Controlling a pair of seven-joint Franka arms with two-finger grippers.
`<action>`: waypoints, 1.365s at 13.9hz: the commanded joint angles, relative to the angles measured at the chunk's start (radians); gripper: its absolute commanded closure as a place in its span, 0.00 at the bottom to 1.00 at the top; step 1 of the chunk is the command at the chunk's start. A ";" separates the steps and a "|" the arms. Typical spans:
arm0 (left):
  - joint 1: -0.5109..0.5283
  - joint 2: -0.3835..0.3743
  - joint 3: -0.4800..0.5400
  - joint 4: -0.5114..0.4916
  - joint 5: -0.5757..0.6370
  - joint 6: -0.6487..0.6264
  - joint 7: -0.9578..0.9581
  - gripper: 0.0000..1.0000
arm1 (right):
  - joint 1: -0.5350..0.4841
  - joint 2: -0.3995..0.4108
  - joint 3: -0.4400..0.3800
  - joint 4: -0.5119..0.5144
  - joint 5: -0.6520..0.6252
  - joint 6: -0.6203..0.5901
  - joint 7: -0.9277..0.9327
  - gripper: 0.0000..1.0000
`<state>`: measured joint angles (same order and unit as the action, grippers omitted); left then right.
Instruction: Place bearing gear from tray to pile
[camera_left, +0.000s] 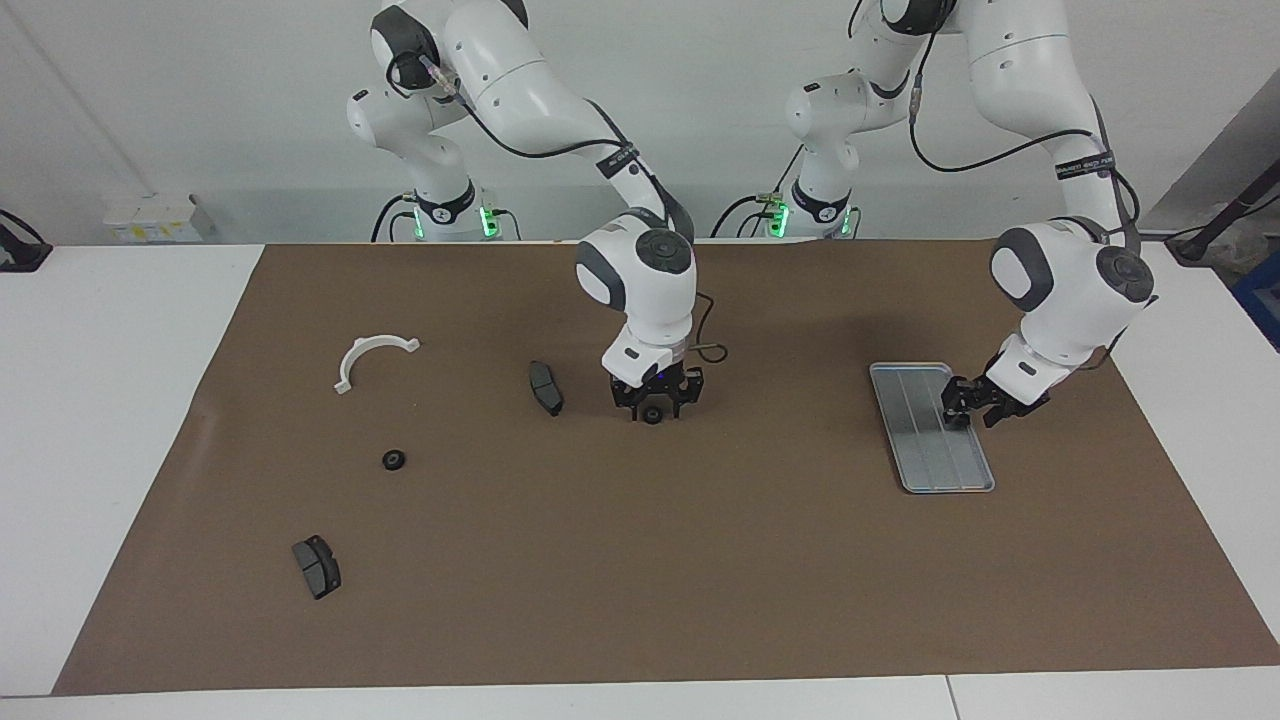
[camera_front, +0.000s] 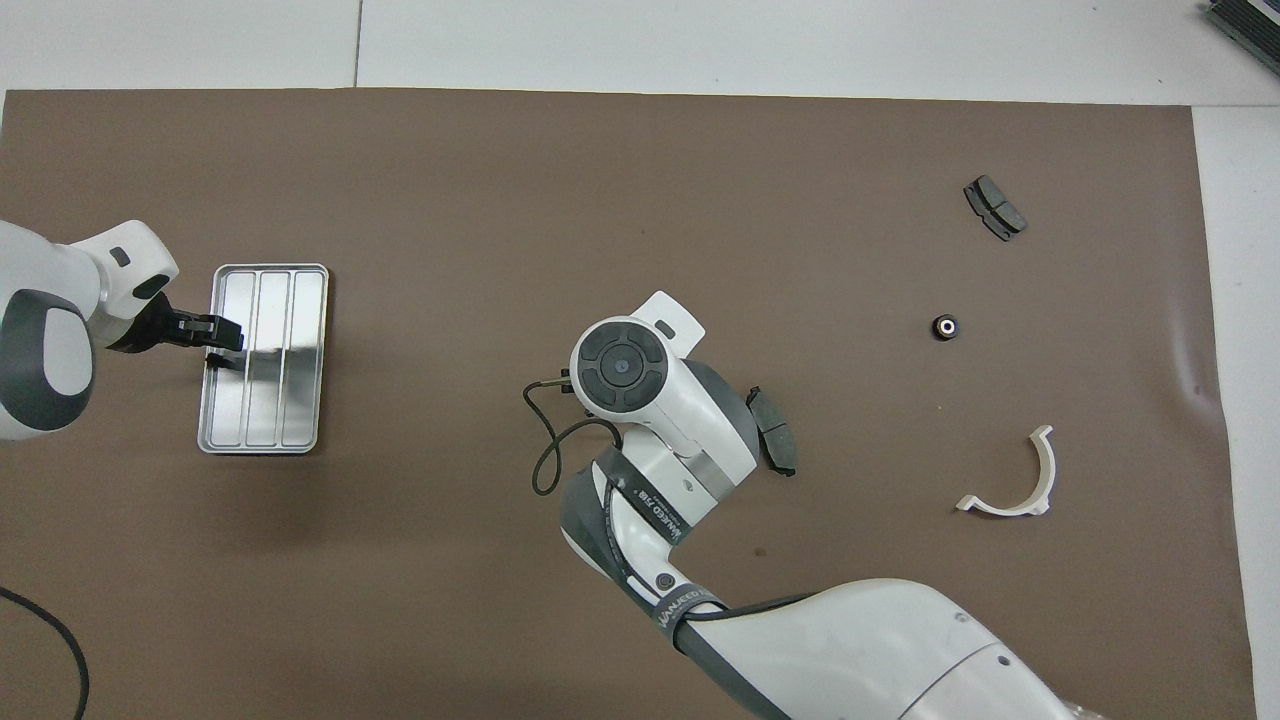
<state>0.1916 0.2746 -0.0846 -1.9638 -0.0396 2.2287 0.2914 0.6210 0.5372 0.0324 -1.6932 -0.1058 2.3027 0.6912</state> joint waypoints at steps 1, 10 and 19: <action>0.012 0.000 -0.009 -0.021 0.023 0.034 0.011 0.32 | -0.006 0.000 0.004 -0.019 -0.023 0.038 0.021 0.39; 0.009 0.018 -0.010 -0.055 0.023 0.117 -0.040 0.32 | -0.009 -0.006 -0.015 -0.010 -0.031 0.037 0.027 1.00; -0.030 0.023 -0.014 -0.058 0.024 0.130 -0.196 0.31 | -0.219 -0.229 -0.020 -0.201 -0.025 0.035 -0.065 1.00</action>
<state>0.1868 0.2995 -0.1028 -2.0099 -0.0319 2.3394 0.1686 0.4359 0.3990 -0.0008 -1.7780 -0.1148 2.3207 0.6426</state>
